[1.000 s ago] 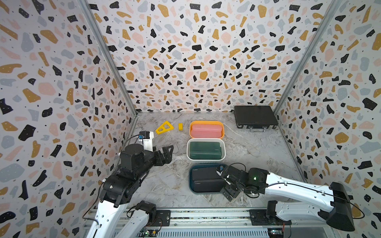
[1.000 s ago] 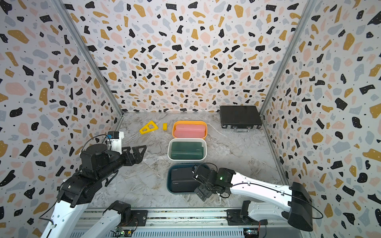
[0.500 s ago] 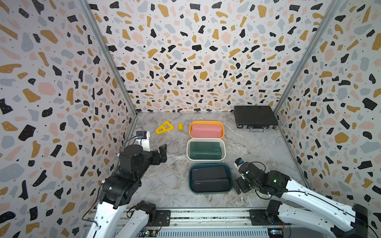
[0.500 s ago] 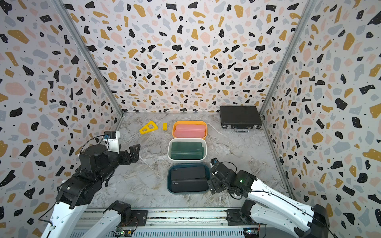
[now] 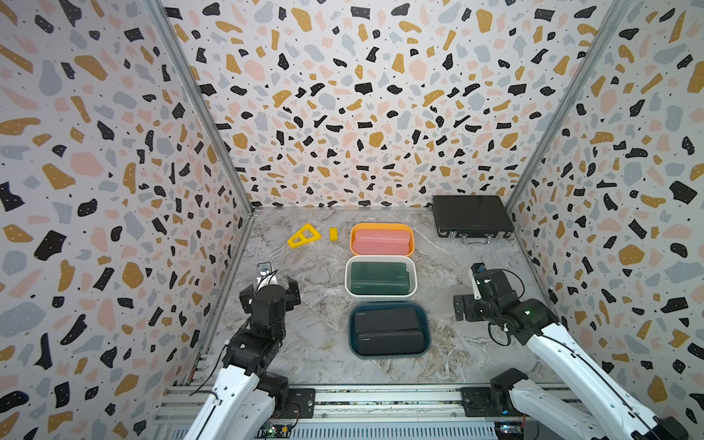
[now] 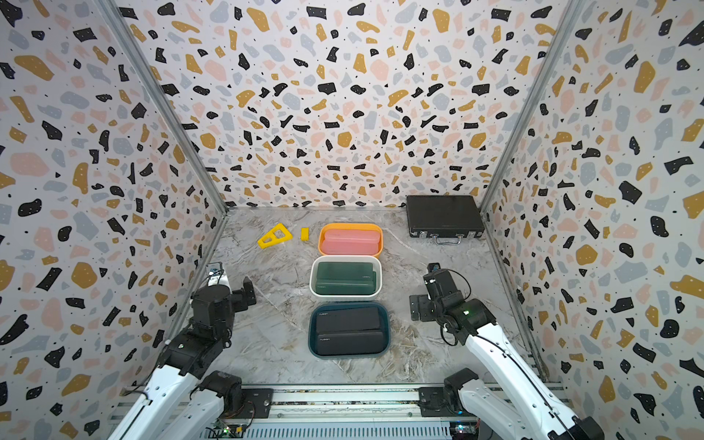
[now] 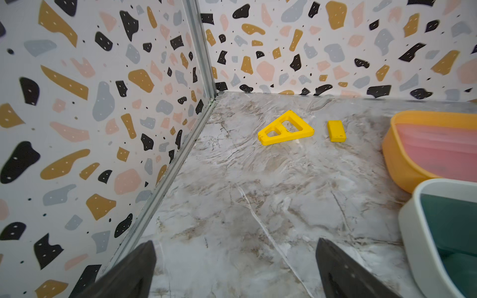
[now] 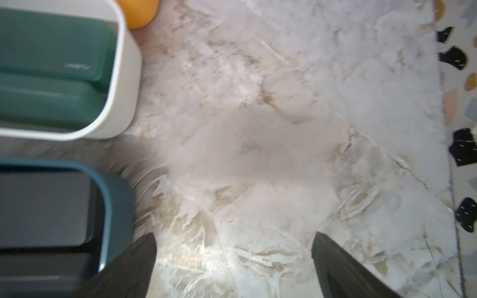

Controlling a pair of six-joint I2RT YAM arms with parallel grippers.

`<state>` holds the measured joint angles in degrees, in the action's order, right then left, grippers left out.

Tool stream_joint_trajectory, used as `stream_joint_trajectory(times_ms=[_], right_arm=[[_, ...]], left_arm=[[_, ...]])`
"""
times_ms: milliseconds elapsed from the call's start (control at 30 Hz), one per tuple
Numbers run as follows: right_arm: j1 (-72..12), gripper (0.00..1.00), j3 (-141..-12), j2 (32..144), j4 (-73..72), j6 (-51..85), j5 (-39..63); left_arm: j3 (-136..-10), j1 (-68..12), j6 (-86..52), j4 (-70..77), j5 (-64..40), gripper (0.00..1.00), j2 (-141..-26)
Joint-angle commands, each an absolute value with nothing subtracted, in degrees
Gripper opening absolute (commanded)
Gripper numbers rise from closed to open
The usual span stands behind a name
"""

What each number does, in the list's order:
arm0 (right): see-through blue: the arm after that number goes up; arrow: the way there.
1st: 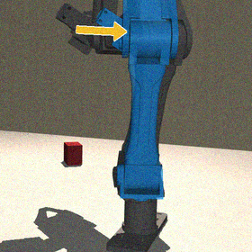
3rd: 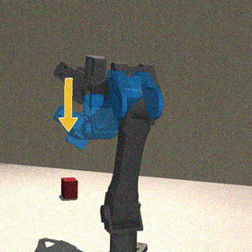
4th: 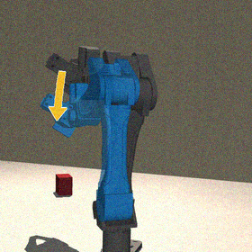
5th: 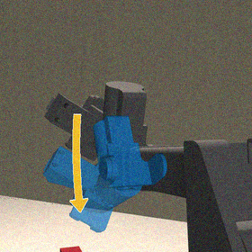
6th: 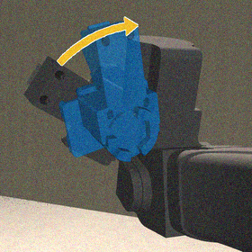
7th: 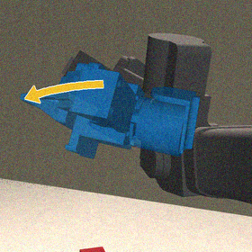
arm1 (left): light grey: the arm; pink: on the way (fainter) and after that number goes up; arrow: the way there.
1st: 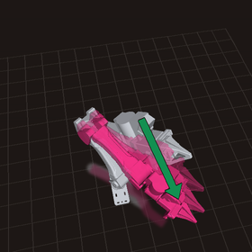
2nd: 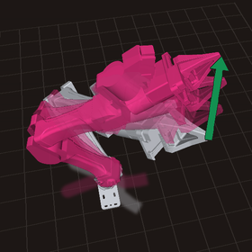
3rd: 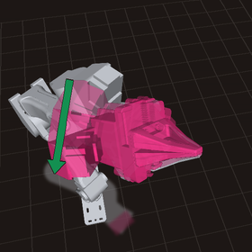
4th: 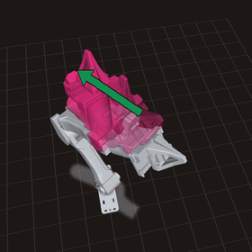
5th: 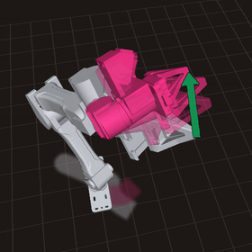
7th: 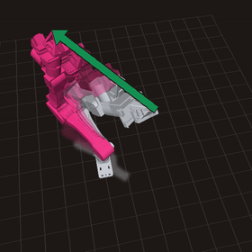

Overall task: Place the pencil cases by color into the storage box
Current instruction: Reset both arms

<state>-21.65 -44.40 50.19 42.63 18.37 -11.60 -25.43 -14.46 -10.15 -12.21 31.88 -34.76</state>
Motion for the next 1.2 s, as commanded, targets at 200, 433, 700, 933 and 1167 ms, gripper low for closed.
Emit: stream_joint_trajectory(times_ms=[200, 433, 700, 933, 1167], right_arm=[[-4.0, 0.99, -39.1, 51.3, 24.4, 15.2, -21.1], [5.3, 0.99, -23.7, 55.4, -13.7, 9.4, -16.9], [5.6, 0.99, -9.5, 87.3, -72.8, 7.4, -1.8], [2.1, 0.99, -21.1, 86.4, -49.3, 2.3, -0.6], [2.0, 1.00, -20.5, 86.5, -49.5, 2.7, -1.7]], left_arm=[[-10.2, -3.8, -14.1, 40.6, 28.0, 1.00, -60.2], [-12.3, -2.9, -1.6, 68.1, 15.4, 0.99, -86.4], [-18.5, -1.9, -3.1, 46.4, 10.7, 1.00, -80.7], [-17.8, -1.8, -3.0, 50.0, 11.0, 1.00, -81.8], [-17.9, -1.8, -2.8, 49.7, 10.5, 1.00, -81.6]])
